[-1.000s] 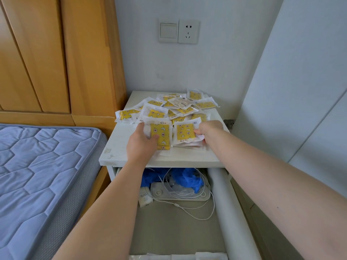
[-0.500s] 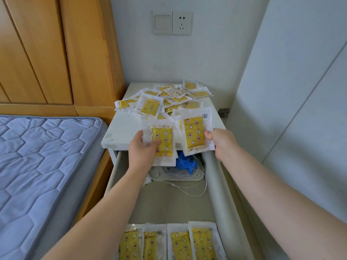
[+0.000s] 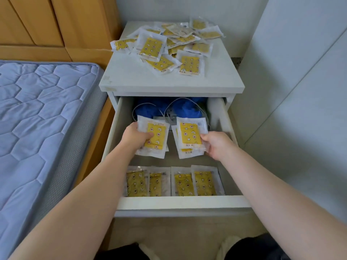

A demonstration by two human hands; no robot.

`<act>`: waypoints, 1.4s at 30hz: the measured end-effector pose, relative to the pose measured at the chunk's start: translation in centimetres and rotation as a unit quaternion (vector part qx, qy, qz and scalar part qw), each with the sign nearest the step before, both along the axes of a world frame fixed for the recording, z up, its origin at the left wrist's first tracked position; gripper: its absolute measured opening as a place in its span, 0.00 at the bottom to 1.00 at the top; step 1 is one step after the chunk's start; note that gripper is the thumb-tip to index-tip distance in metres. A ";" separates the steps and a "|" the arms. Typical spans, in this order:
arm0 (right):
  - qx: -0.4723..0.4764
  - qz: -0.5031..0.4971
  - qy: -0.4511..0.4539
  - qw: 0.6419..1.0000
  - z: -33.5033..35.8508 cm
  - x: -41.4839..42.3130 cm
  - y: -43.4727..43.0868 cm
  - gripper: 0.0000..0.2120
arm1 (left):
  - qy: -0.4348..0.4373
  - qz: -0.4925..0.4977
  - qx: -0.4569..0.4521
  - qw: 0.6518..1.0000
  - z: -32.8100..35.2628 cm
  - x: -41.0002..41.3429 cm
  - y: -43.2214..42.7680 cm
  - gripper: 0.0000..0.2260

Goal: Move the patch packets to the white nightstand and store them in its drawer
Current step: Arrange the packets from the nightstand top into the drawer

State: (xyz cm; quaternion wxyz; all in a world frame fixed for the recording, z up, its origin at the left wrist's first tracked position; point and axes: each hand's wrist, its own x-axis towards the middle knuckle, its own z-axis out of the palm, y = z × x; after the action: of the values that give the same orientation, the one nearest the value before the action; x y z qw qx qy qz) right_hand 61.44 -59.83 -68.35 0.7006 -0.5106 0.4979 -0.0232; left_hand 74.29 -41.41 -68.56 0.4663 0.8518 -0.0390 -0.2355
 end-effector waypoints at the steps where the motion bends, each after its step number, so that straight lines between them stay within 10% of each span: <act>1: 0.014 0.010 0.005 1.000 -0.4 0.1 0.2 0.10 | -0.020 -0.002 0.024 1.000 -0.1 0.3 0.1 0.22; 13: 0.148 0.226 0.120 0.955 -4.2 2.9 9.8 0.11 | -0.112 -0.002 0.082 0.990 -0.3 2.3 0.6 0.21; 19: -0.071 0.564 0.189 0.801 -3.2 3.3 12.0 0.14 | -0.091 0.001 0.065 0.994 -0.3 2.3 0.6 0.21; 25: -0.414 0.272 0.034 0.868 -0.4 4.1 2.7 0.14 | 0.006 -0.091 0.033 0.995 0.0 2.0 0.6 0.15; 32: -0.225 0.333 -0.092 0.911 -0.5 4.8 1.8 0.13 | 0.065 -0.236 -0.006 0.970 0.3 1.3 0.3 0.13; 42: -0.156 0.340 0.021 0.927 -1.7 4.1 0.3 0.07 | 0.004 -0.311 0.095 0.945 0.0 1.1 0.4 0.11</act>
State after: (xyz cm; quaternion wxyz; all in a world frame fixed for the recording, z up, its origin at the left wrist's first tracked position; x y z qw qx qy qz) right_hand 65.53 -59.56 -70.09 0.5677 -0.7524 0.2986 0.1499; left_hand 75.35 -40.98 -68.60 0.2865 0.8367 -0.2778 -0.3750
